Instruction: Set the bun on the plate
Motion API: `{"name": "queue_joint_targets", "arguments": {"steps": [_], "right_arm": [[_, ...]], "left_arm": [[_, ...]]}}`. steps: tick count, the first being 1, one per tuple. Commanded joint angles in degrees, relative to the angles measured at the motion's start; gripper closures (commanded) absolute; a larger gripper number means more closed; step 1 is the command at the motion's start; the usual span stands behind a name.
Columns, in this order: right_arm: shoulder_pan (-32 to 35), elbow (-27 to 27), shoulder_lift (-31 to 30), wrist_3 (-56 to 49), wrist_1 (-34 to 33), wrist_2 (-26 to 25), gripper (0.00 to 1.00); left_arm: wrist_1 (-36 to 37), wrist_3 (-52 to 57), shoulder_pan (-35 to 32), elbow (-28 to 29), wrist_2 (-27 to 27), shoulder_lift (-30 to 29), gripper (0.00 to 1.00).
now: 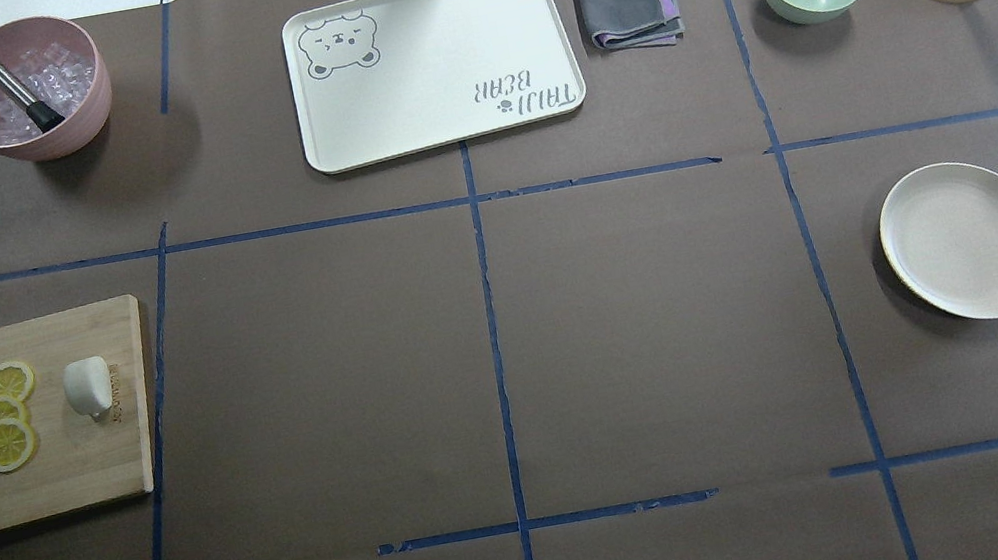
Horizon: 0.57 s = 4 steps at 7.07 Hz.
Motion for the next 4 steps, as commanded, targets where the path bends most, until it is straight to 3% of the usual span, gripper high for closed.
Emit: {"name": "queue_joint_targets", "arguments": {"steps": [1,2,4], "right_arm": [[-0.26,0.79,0.0,-0.42,0.08,0.09,0.0],[-0.61,1.15,0.0,-0.07,3.38,0.7,0.0],[-2.45,-0.16,-0.26,2.46,5.7,7.61,0.0]], "left_arm": [[0.35,0.0,0.17,-0.35,0.17,-0.07,0.0],[0.44,0.0,0.18,-0.44,0.0,0.02,0.0],[0.44,0.0,0.18,-0.44,-0.09,0.02,0.0]]}}
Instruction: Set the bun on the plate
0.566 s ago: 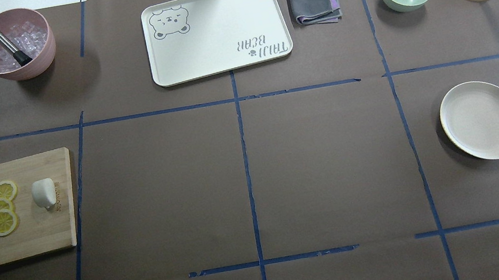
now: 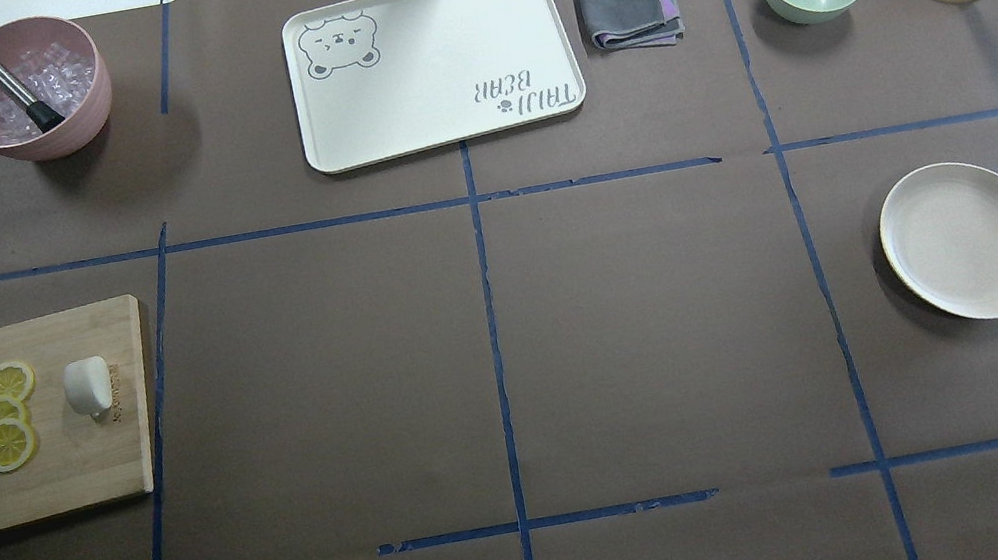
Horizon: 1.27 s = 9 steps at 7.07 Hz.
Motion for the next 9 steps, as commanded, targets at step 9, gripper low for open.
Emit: {"name": "queue_joint_targets", "arguments": {"steps": [9], "right_arm": [[-27.92,-19.06,-1.02,56.91,59.6,-6.0,0.08]], "left_arm": [[0.02,0.0,-0.08,-0.04,-0.08,0.54,0.0]]}}
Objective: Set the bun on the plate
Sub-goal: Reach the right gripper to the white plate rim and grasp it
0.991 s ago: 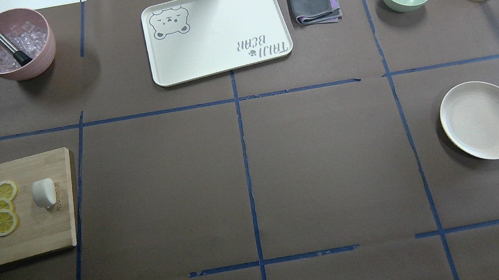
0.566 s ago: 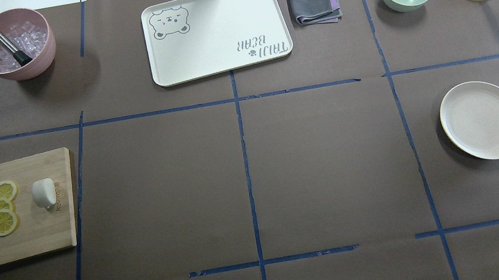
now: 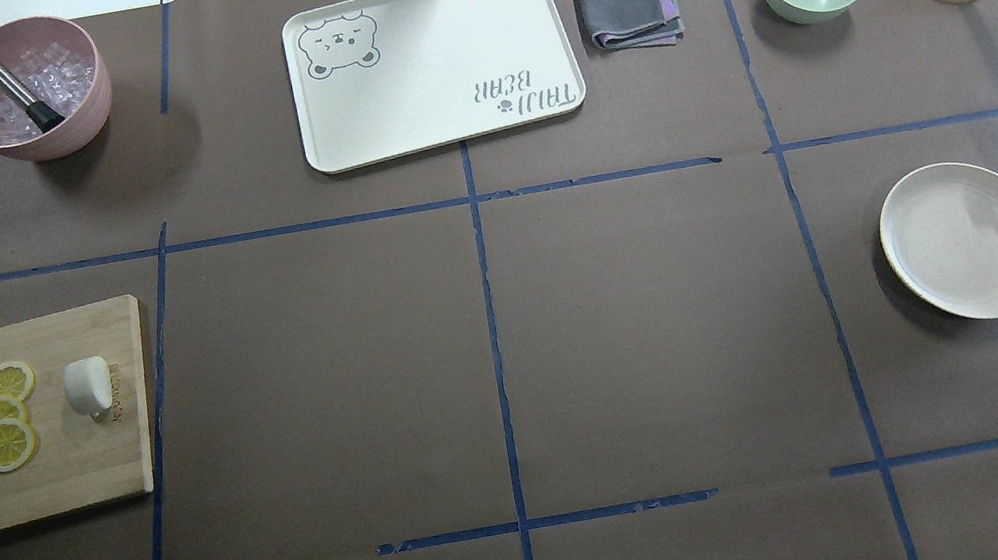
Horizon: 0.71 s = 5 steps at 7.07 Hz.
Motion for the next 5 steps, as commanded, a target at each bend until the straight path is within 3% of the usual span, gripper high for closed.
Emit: {"name": "queue_joint_targets", "arguments": {"steps": [1,2,3,5], "right_arm": [[-2.17,-0.04,-0.22,1.13,0.59,-0.86,0.47],[-2.08,0.31,-0.57,0.96,0.85,-0.51,0.94],[-2.08,0.4,-0.57,0.95,1.64,-0.51,1.0],[-2.08,0.31,-0.57,0.95,1.65,-0.51,1.0]], "left_arm": [[0.07,0.0,-0.04,0.07,0.0,0.06,0.0],[0.07,0.0,-0.04,0.07,0.0,0.06,0.0],[0.07,0.0,-0.04,0.07,0.0,0.06,0.0],[0.07,0.0,0.05,0.16,0.0,0.06,0.0]]}}
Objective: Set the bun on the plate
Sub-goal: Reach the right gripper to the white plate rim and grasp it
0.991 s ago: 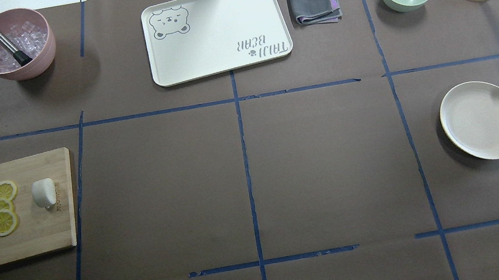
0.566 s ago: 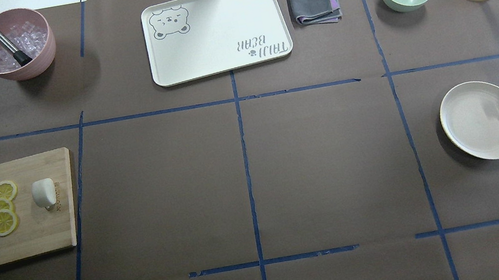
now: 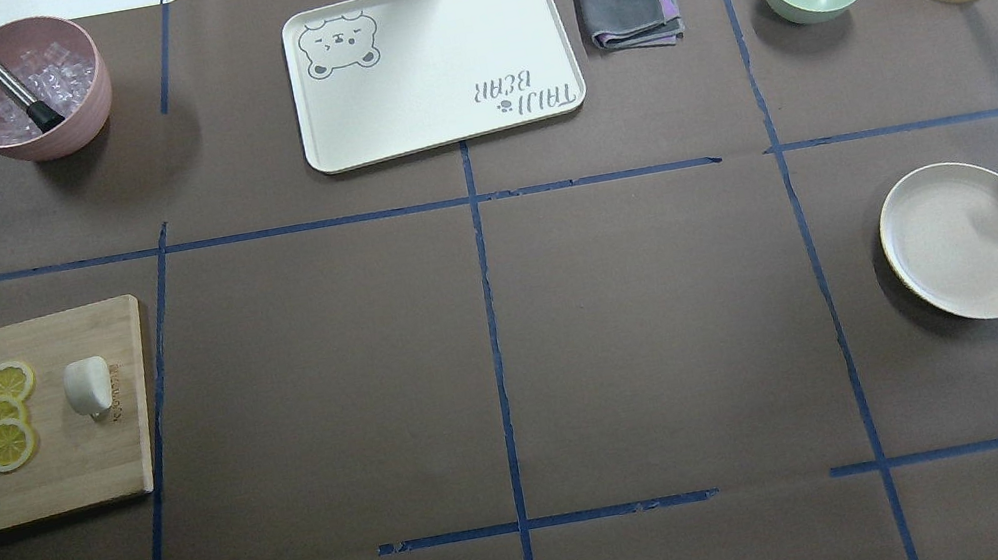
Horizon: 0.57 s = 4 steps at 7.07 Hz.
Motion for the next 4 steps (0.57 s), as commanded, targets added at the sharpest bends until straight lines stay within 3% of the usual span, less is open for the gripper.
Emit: {"name": "queue_joint_targets", "arguments": {"steps": [1,4], "right_arm": [[-0.01,0.09,0.06,0.0,0.1,0.01,1.0],[-0.01,5.95,1.2,1.83,-0.68,4.56,1.0]], "left_arm": [[0.0,0.0,0.04,0.15,0.0,0.0,0.0],[-0.09,0.0,0.04,0.15,0.0,0.0,0.0]]}}
